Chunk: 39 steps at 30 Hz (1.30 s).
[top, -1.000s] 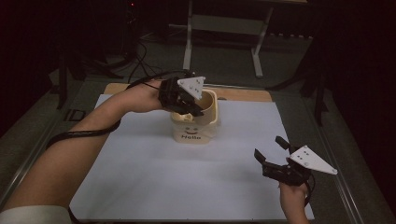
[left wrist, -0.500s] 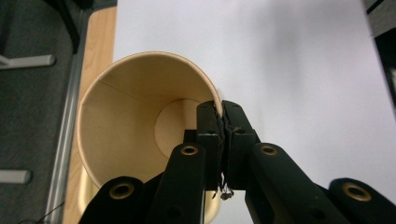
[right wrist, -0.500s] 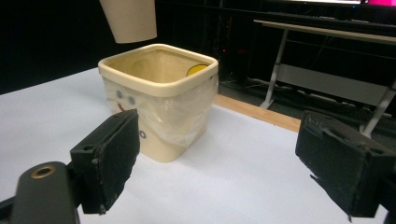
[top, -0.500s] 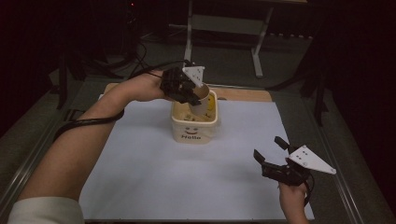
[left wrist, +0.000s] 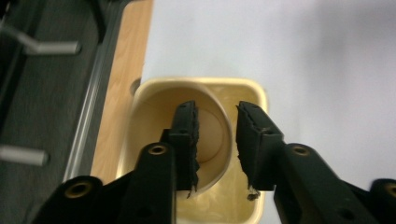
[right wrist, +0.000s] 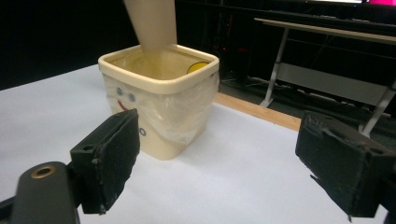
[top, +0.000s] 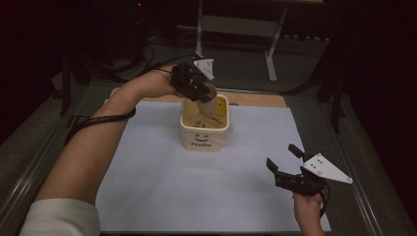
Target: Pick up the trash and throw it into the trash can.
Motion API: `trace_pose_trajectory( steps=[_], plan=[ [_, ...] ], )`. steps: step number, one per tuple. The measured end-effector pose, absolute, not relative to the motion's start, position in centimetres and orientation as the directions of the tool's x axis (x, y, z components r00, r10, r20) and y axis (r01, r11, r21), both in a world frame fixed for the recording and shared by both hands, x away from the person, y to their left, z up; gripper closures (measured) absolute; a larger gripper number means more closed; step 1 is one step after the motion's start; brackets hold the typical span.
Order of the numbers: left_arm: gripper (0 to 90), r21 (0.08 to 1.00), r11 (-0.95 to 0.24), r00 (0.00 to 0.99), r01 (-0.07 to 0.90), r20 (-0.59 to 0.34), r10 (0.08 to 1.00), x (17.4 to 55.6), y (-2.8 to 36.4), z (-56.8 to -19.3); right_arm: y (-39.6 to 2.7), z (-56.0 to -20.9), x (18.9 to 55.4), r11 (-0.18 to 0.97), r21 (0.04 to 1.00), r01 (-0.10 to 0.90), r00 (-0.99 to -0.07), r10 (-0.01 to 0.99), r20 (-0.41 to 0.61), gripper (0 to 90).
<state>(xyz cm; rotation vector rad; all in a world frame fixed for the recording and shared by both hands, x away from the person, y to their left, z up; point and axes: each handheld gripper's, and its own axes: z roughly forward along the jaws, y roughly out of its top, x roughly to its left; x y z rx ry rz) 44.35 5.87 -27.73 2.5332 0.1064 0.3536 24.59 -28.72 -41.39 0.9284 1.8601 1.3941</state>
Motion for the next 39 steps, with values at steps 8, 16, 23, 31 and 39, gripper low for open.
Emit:
trace_pose_trajectory(
  steps=[8,16,23,31,39],
  plan=[
    [57.8,0.576,-0.815,0.961,0.065,0.185,0.208,43.7,6.6,-27.3,-28.7,-41.3,24.6,0.191,0.968,0.164,-0.554,0.829,-0.070,13.8],
    [53.2,0.585,-0.806,0.958,0.090,0.170,0.231,43.1,7.8,-26.9,-28.5,-41.3,24.6,0.188,0.968,0.164,-0.556,0.829,-0.066,13.8],
    [49.1,0.607,-0.788,0.960,0.104,0.144,0.238,42.6,8.8,-27.0,-28.4,-41.3,24.6,0.192,0.968,0.163,-0.556,0.828,-0.071,13.8],
    [32.4,0.625,-0.770,0.961,0.129,0.112,0.252,41.6,9.3,-27.6,-28.3,-41.3,24.7,0.194,0.967,0.163,-0.558,0.827,-0.072,13.8],
    [11.4,0.626,-0.764,0.960,0.156,0.087,0.268,39.4,10.0,-28.8,-28.2,-41.3,24.6,0.193,0.967,0.165,-0.555,0.829,-0.071,14.1]
  ],
)
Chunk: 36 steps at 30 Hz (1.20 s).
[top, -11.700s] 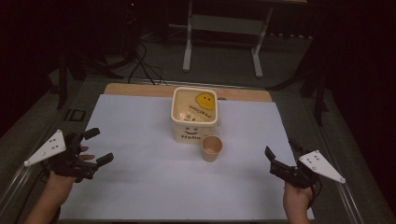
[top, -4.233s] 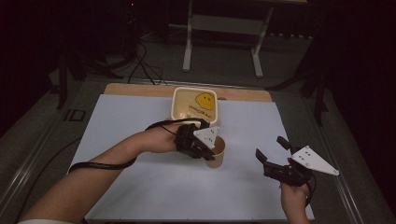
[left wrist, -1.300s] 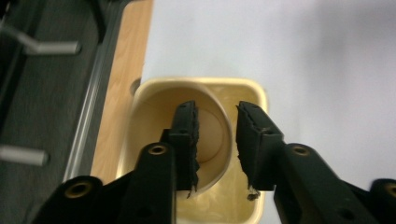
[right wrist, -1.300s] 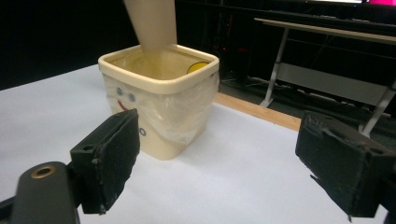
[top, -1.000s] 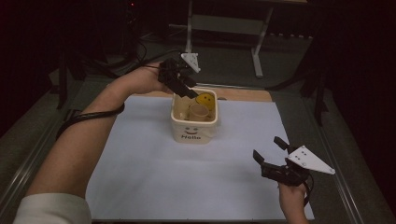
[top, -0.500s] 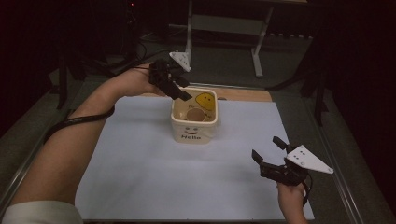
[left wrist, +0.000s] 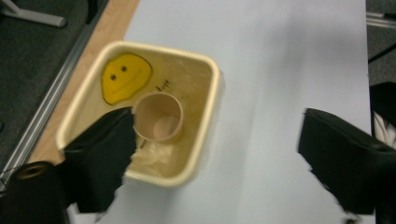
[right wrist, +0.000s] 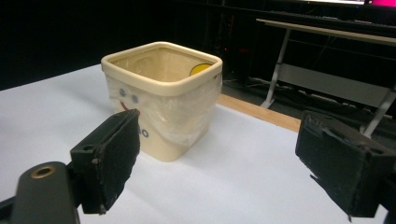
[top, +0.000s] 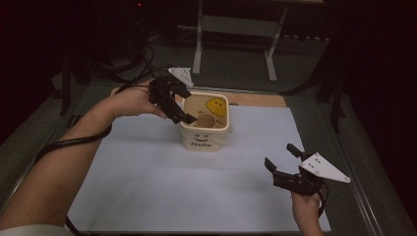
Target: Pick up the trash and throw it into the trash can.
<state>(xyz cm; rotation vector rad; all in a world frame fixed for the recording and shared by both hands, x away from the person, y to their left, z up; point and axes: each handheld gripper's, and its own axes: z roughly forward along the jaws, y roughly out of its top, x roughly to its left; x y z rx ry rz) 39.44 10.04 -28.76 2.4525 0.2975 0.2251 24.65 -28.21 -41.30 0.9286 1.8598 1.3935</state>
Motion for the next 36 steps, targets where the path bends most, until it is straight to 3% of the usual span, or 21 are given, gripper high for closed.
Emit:
trace_pose_trajectory(
  steps=[10,13,21,36],
  plan=[
    [0.7,0.643,-0.743,0.955,0.185,0.059,0.289,37.3,12.1,-30.5,-28.1,-41.2,24.6,0.196,0.968,0.158,-0.556,0.827,-0.077,14.1],
    [0.7,0.655,-0.741,0.950,0.150,0.111,0.291,36.3,12.8,-31.2,-28.1,-41.2,24.6,0.196,0.968,0.159,-0.558,0.827,-0.075,14.1],
    [0.6,0.686,-0.698,0.949,0.205,0.035,0.313,34.2,14.5,-33.3,-28.1,-41.2,24.6,0.194,0.968,0.160,-0.556,0.828,-0.074,14.1],
    [0.7,0.696,-0.678,0.946,0.236,-0.006,0.323,30.9,15.9,-36.5,-28.1,-41.2,24.6,0.193,0.968,0.162,-0.562,0.824,-0.070,14.1]
  ],
)
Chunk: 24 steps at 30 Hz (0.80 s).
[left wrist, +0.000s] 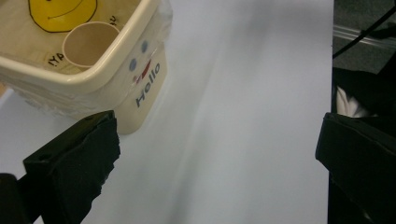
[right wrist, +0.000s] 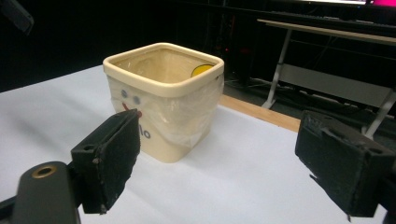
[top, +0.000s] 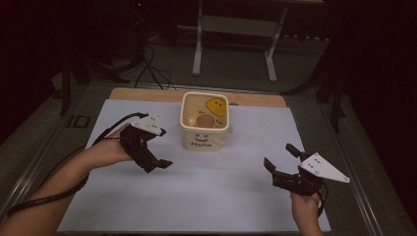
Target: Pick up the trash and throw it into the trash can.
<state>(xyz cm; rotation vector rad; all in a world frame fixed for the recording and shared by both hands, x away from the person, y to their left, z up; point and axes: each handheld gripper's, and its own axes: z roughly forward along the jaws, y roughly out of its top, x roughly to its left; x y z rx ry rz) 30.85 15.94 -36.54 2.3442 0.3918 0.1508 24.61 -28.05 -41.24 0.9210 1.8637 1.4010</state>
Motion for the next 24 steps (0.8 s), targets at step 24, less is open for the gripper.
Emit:
trace_pose_trajectory(
  steps=[24],
  plan=[
    [0.7,0.732,-0.624,0.936,0.272,-0.052,0.347,25.8,16.8,-40.8,-28.0,-41.3,24.6,0.196,0.967,0.164,-0.562,0.824,-0.072,14.0]
  ],
)
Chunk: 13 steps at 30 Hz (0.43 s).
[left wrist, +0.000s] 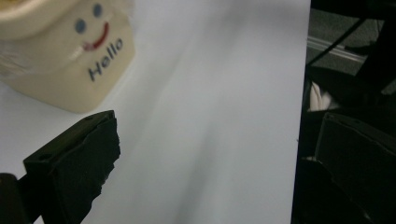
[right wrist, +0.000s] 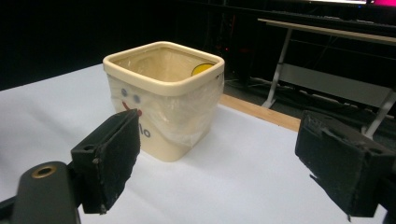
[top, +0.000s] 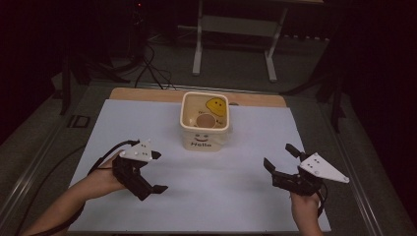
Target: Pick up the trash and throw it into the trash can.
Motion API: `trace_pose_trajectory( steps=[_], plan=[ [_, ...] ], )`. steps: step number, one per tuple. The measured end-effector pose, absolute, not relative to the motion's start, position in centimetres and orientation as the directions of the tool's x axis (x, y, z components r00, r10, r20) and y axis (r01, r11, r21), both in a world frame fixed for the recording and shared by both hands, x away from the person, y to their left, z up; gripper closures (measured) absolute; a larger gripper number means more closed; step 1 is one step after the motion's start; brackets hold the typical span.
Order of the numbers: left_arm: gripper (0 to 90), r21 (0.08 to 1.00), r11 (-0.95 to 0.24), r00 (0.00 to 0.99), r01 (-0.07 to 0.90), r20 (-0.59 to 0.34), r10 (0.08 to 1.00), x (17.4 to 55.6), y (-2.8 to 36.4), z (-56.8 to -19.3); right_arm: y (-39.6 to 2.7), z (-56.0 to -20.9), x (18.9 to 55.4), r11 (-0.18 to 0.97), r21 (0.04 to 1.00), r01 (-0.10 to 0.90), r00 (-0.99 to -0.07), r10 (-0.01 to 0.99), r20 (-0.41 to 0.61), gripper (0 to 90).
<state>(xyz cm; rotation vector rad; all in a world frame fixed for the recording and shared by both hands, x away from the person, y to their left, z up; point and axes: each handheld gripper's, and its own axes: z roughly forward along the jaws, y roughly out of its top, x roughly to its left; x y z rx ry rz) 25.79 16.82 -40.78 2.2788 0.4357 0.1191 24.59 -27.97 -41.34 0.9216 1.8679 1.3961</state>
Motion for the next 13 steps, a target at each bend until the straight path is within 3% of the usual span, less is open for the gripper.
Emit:
trace_pose_trajectory(
  steps=[13],
  plan=[
    [0.7,0.750,-0.588,0.925,0.303,-0.084,0.369,24.7,17.6,-43.7,-28.0,-41.4,24.5,0.204,0.965,0.165,-0.563,0.823,-0.078,14.1]
  ],
)
